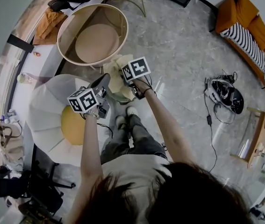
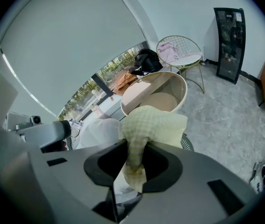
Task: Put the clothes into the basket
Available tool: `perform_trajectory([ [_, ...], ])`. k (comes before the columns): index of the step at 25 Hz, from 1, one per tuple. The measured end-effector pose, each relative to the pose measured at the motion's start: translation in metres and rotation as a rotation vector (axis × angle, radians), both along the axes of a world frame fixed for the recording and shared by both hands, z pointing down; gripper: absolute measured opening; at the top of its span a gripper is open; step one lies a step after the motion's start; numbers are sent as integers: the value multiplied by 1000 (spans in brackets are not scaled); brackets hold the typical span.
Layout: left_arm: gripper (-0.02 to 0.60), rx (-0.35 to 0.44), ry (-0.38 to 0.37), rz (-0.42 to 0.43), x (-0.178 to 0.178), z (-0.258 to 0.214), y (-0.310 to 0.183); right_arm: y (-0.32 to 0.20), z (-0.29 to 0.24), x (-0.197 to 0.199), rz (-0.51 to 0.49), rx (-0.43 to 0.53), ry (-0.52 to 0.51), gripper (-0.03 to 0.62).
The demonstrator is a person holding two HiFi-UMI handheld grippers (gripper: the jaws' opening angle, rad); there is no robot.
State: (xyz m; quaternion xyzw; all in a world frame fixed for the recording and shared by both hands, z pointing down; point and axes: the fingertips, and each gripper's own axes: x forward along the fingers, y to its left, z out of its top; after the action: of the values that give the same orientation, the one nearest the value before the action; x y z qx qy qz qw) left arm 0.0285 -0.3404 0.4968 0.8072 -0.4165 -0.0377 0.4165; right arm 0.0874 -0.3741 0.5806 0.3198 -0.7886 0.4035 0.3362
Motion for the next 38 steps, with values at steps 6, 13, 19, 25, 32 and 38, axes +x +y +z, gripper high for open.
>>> perform_trajectory([
  [6, 11, -28, 0, -2, 4, 10, -6, -4, 13, 3, 28, -34, -11, 104],
  [13, 11, -63, -15, 19, 8, 28, -9, -6, 25, 3, 50, -53, -26, 121],
  [19, 11, -76, -19, 26, 10, 33, -10, -12, 23, 8, 76, -43, -36, 123],
  [25, 11, -71, -20, 28, 12, 33, -11, -15, 21, 12, 87, -32, -33, 123],
  [32, 11, -76, -18, 24, 12, 31, -5, -12, 19, 14, 94, -31, -40, 123],
  [38, 11, -60, -11, 17, 14, 24, -1, -11, 4, 14, 116, 10, -61, 78],
])
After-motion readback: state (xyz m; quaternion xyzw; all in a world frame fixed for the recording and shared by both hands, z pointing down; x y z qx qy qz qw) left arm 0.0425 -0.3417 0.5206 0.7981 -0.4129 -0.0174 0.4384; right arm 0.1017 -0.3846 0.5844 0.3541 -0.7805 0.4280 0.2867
